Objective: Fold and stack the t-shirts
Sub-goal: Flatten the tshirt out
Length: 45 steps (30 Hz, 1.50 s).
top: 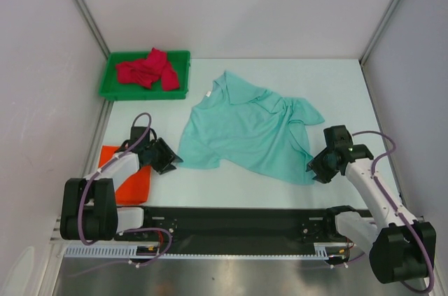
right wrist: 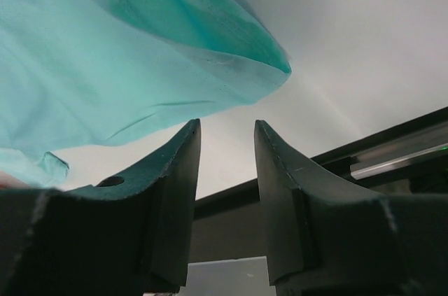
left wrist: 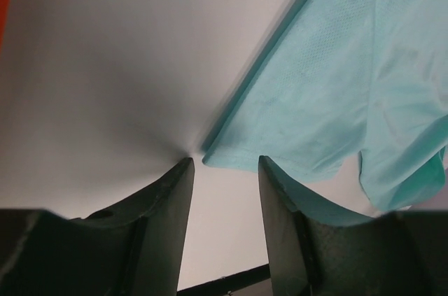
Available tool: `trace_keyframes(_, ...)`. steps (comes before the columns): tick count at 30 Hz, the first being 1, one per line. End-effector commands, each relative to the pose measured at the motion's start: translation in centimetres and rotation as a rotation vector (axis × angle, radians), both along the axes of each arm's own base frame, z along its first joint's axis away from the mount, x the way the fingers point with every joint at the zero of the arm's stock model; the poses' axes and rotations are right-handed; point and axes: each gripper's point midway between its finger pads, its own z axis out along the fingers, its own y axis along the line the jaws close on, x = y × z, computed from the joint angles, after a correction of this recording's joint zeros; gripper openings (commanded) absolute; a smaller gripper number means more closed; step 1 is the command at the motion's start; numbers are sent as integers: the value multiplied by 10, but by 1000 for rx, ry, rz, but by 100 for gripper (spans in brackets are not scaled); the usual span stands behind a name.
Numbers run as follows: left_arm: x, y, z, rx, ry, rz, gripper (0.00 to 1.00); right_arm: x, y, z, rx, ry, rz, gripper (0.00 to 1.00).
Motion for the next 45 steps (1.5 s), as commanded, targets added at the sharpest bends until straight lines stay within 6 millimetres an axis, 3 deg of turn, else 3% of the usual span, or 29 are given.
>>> trace_keyframes(1, -5, 11, -22, 57, 51, 29, 49, 5, -4, -2, -12, 0, -53, 42)
trace_keyframes(5, -1, 9, -26, 45, 53, 23, 39, 4, -3, -12, 2, 30, -74, 50)
trace_keyframes(8, 7, 7, -23, 35, 26, 9, 26, 2, -3, -19, 19, 46, -104, 54)
trace_keyframes(10, 14, 4, -17, 25, 0, -10, 15, 0, -7, -22, 13, 54, -126, 55)
trace_keyframes(15, 26, 0, 0, 11, -49, -49, 10, -3, -18, -28, -6, 74, -172, 50)
trace_keyframes(16, 26, 0, 3, 13, -64, -69, 1, -3, -19, -28, -5, 72, -173, 49)
trace_keyframes(25, 27, -5, 17, -6, -100, -104, 0, -20, -17, -42, 9, 109, -168, 49)
trace_keyframes(38, 40, -15, 36, -57, -169, -150, 3, -3, -18, -62, 4, 87, -175, 48)
trace_keyframes(42, 38, -15, 39, -57, -183, -154, 2, -8, -21, -70, -3, 91, -206, 42)
trace_keyframes(45, 36, -16, 41, -59, -192, -159, 1, -6, -27, -71, -37, 78, -218, 31)
